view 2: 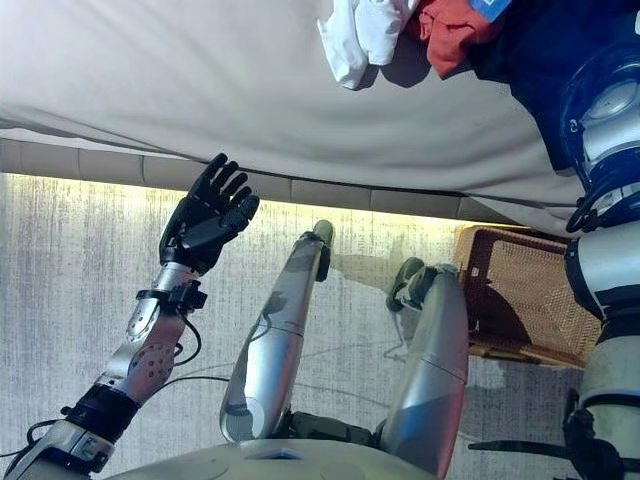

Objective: Pick up the clothes from the bed and place them into the basket

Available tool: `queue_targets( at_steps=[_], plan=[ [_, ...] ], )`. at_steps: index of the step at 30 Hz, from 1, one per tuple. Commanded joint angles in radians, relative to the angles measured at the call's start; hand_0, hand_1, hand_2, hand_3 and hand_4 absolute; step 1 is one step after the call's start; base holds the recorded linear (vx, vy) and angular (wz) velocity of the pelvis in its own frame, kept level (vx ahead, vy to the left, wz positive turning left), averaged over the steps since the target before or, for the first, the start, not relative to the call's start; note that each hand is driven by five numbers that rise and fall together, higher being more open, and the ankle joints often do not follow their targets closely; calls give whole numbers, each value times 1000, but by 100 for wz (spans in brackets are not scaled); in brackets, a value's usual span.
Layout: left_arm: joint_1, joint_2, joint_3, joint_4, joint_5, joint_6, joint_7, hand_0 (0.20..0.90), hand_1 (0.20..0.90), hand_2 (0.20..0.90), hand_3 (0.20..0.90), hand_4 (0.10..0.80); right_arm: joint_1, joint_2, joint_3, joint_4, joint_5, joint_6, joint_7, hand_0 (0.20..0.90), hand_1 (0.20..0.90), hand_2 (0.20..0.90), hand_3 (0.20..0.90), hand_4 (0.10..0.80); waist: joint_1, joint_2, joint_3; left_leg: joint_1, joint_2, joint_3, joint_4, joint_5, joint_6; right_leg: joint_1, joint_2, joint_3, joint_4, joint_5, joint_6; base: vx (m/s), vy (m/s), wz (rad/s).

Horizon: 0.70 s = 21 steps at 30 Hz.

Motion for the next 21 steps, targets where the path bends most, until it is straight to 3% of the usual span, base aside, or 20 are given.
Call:
queue_targets(
  at_steps=[1,8,14,21],
  plan=[
    [40,29,68,-143,-10,-74,-40,900,900,900,900,800,-14,-127,6,-59,-20,-69,-102,300,300,300,200,100,0,5,-54,129,1,72,127,-127,91,146,45,-68,-110,47,-18,109,86,-8],
    [57,11,54,-114,26,-41,-23,900,900,900,900,800,47,-174,-60,-73,-36,-94,-115,300,300,300,200,100,-18,-18,-112,333,17,95,-113,-67,65,353,61,-53,-323,86,-13,78,77,-6],
    [46,-2,28,-98,57,-3,-31,900,900,900,900,800,112,-209,-105,-86,-15,-131,-114,300,300,300,200,100,-37,-46,-177,494,27,128,-370,7,52,516,76,-77,-586,180,-5,-3,62,-11],
    [17,-24,9,-34,121,52,66,900,900,900,900,800,294,-268,-229,-240,40,-215,-118,300,300,300,200,100,-116,-89,-284,731,51,196,-622,14,47,723,103,-25,-862,262,44,58,93,-21]
  ],
)
